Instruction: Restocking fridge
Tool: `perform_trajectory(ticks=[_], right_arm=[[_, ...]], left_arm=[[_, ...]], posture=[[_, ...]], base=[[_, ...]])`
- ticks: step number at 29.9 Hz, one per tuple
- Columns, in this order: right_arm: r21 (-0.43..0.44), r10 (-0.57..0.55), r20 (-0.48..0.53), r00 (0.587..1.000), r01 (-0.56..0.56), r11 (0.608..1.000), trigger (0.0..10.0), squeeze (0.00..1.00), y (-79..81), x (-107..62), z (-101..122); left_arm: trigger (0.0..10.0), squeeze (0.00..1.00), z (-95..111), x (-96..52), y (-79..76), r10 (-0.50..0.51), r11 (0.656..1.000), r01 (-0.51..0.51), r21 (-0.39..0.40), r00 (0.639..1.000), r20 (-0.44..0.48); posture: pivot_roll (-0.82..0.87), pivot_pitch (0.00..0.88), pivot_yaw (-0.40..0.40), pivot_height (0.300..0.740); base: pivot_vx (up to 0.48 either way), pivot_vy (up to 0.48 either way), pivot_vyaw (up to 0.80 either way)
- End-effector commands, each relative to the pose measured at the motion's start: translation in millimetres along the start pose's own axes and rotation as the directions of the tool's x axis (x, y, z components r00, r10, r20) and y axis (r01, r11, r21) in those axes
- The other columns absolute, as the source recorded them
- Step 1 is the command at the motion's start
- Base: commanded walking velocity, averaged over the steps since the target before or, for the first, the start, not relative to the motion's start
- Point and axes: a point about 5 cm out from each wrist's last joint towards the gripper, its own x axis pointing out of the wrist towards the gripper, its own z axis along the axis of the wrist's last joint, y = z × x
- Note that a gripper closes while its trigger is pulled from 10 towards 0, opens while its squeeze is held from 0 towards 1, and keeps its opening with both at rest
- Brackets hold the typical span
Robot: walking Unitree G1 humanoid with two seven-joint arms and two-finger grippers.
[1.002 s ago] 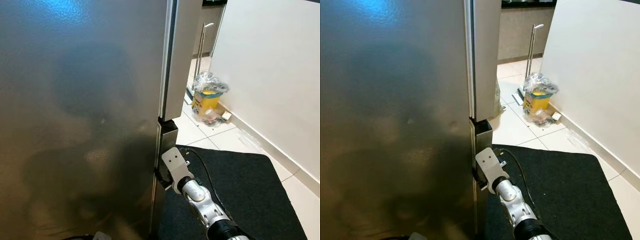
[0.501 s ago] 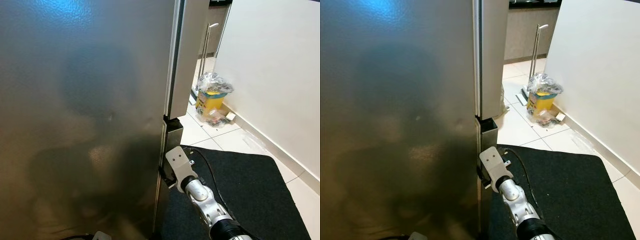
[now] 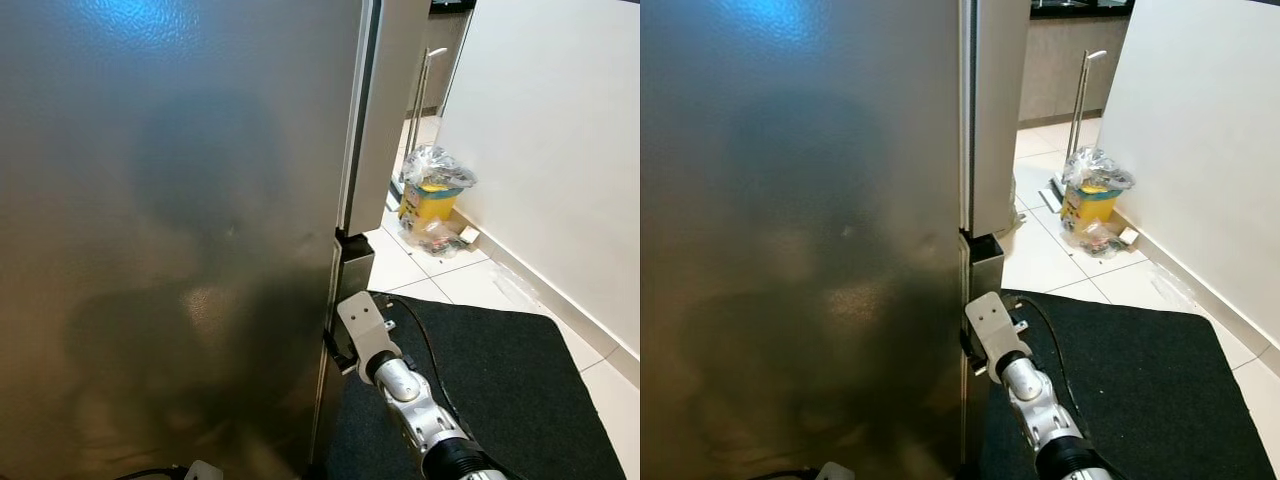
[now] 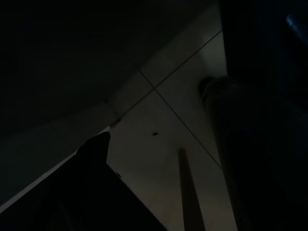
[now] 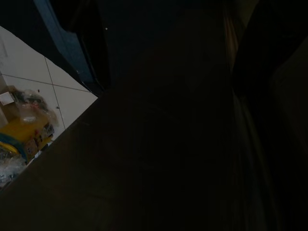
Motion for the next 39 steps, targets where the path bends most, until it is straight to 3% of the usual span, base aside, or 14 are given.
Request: perform_trajectory(ticks=[1,16,24,33,36,38,39], right_arm=[[0.026,-0.184,0.027,0.983,0.184,0.983,10.0,0.00,-34.3,4.0,11.9],[0.014,-0.211,0.009,0.977,0.211,0.977,10.0,0.00,-38.9,3.4,9.4],[0.012,-0.316,-0.073,0.946,0.318,0.948,10.0,0.00,-60.9,-5.2,-8.3],[0.016,-0.309,-0.079,0.948,0.311,0.950,10.0,0.00,-58.3,-4.0,-8.4],[0.000,-0.310,-0.136,0.941,0.313,0.950,10.0,0.00,-55.9,-7.8,-22.4],[0.000,-0.322,-0.295,0.900,0.337,0.942,10.0,0.00,-57.3,-25.7,-62.8],[0.000,-0.322,-0.295,0.900,0.337,0.942,10.0,0.00,-57.3,-25.7,-62.8]], left_arm=[[10.0,0.00,-23.0,-4.1,-2.6,-0.019,1.000,0.020,0.012,0.996,-0.087],[10.0,0.00,-24.0,-4.4,-2.6,-0.018,1.000,0.019,0.012,0.996,-0.089],[10.0,0.00,-24.5,-4.5,-3.0,-0.019,1.000,0.020,0.011,0.996,-0.089],[10.0,0.00,-24.9,-4.6,-2.5,-0.019,1.000,0.020,0.014,0.996,-0.091],[10.0,0.00,-24.6,-4.6,-2.4,-0.018,1.000,0.019,0.013,0.996,-0.089],[10.0,0.00,-24.0,-4.4,-2.7,-0.018,1.000,0.019,0.010,0.996,-0.087],[10.0,0.00,-24.0,-4.4,-2.7,-0.018,1.000,0.019,0.010,0.996,-0.087]], posture=[[-0.08,0.064,-0.008,0.740],[-0.08,0.067,-0.009,0.740],[-0.08,0.068,-0.009,0.740],[-0.08,0.071,-0.009,0.740],[-0.08,0.070,-0.009,0.740],[-0.08,0.070,-0.009,0.740],[-0.08,0.070,-0.009,0.740]], base=[[0.000,0.000,0.00],[0.000,0.000,0.00],[0.000,0.000,0.00],[0.000,0.000,0.00],[0.000,0.000,0.00],[0.000,0.000,0.00],[0.000,0.000,0.00]])
